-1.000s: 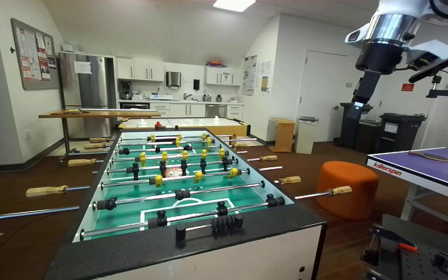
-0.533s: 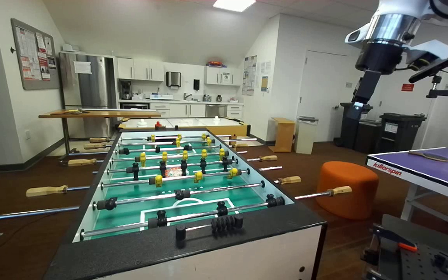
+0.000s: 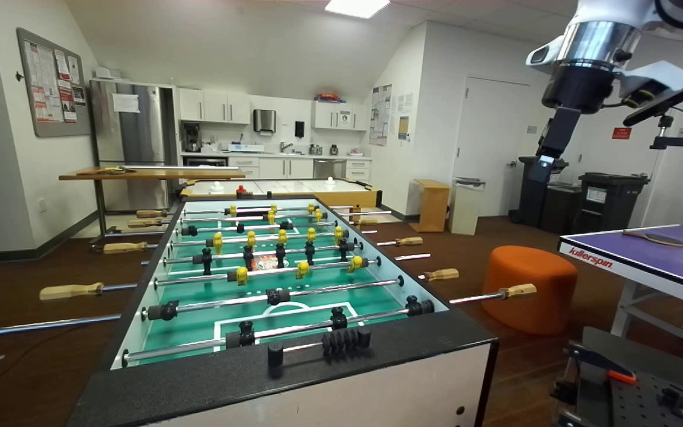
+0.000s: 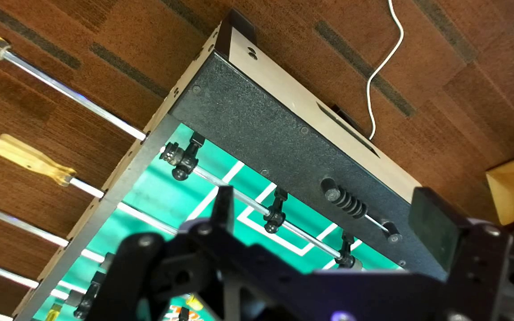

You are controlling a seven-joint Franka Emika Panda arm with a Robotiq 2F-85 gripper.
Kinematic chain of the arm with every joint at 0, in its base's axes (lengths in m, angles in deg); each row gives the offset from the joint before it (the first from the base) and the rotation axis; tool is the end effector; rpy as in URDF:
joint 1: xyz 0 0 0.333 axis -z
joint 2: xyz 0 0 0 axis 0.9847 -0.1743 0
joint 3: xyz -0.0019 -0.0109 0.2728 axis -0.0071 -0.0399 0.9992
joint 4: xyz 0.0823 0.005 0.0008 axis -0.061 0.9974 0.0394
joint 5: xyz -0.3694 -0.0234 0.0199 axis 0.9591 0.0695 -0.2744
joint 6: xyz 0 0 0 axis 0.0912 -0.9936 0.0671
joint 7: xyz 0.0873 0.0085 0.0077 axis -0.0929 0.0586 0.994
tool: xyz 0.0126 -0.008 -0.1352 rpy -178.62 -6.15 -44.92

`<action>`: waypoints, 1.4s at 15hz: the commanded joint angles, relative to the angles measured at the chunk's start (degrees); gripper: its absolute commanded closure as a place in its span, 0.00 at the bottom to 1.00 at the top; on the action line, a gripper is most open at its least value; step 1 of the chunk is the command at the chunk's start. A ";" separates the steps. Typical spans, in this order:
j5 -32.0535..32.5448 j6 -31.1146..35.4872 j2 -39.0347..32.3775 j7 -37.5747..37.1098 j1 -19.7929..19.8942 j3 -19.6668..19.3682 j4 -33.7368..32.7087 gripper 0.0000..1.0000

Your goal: Slide the first rod to the left

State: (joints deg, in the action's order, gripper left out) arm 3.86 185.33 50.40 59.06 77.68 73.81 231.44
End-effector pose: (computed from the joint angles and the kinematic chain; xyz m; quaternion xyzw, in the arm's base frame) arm 0.3157 0.0035 0.4323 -0.9920 -0.0726 -0.0987 0.0318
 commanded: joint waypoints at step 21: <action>0.37 24.37 -27.36 -20.84 22.04 -12.24 -8.97 0.00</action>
State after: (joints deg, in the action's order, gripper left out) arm 4.75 209.85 23.02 37.78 99.00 60.83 222.52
